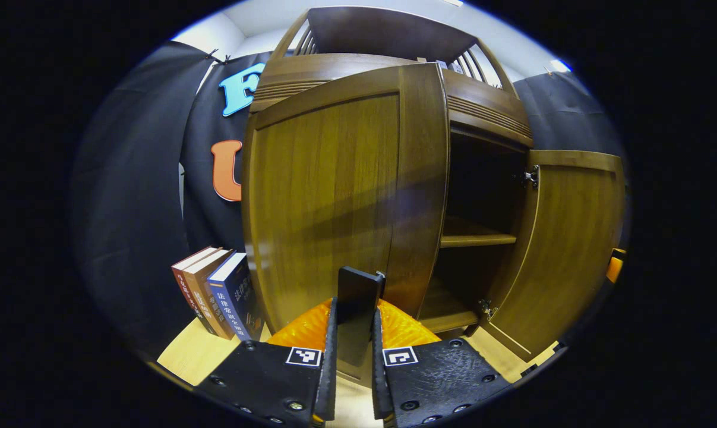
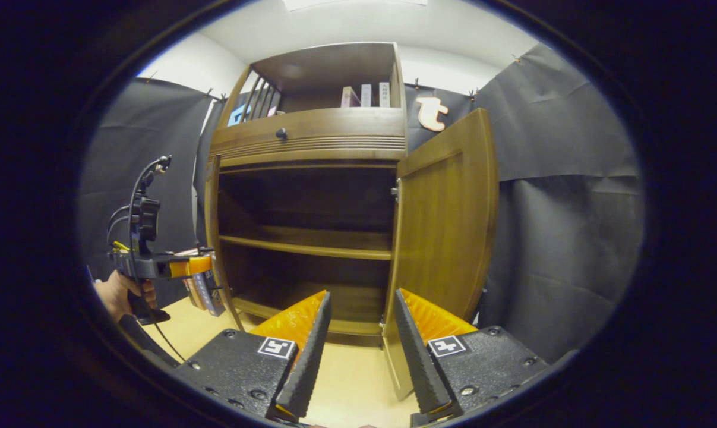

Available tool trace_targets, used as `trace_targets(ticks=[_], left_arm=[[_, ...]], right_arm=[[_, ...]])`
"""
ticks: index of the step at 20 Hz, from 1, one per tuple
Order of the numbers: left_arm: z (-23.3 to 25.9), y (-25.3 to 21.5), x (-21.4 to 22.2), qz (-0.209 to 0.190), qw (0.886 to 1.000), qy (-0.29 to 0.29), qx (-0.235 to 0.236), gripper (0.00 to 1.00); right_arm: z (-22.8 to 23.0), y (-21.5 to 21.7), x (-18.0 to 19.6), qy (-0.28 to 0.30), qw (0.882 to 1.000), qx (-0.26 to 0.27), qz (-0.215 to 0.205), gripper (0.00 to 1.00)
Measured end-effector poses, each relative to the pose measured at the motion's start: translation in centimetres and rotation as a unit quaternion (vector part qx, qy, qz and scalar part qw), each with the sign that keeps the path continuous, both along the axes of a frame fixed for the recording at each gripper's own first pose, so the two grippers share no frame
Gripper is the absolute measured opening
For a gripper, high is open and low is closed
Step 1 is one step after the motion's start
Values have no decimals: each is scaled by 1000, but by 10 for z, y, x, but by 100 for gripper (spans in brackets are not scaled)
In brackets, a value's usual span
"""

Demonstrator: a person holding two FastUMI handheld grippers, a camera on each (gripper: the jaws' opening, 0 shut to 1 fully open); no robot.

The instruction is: Open the right door of the double-door shoe cabinet with the right hand, and open the left door with the left hand.

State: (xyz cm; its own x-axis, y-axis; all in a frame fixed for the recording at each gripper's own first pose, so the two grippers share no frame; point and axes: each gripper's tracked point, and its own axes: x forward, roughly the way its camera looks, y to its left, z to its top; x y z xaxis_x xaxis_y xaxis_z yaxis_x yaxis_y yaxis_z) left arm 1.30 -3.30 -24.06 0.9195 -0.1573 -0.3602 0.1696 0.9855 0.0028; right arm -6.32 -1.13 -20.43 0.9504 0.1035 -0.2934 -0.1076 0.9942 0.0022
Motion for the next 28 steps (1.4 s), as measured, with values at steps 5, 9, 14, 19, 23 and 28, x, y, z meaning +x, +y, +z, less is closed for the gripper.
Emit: trace_targets(ticks=[5,9,14,19,23,28], left_arm=[[4,22,-17,26,1000,-2,-3,23],[8,43,-28,40,999,-8,3,23],[7,69,-42,66,998,-6,-2,23],[6,100,-53,86,996,-5,4,23],[5,123,-62,103,995,-2,7,23],[7,154,-73,128,992,-4,7,17]], right_arm=[[-6,33,7,5,999,7,35,65],[-8,58,13,7,998,8,59,72],[-15,88,18,18,996,7,89,74],[-18,109,27,20,995,0,101,78],[-21,121,31,22,994,-4,109,81],[-19,133,38,21,993,-7,117,81]])
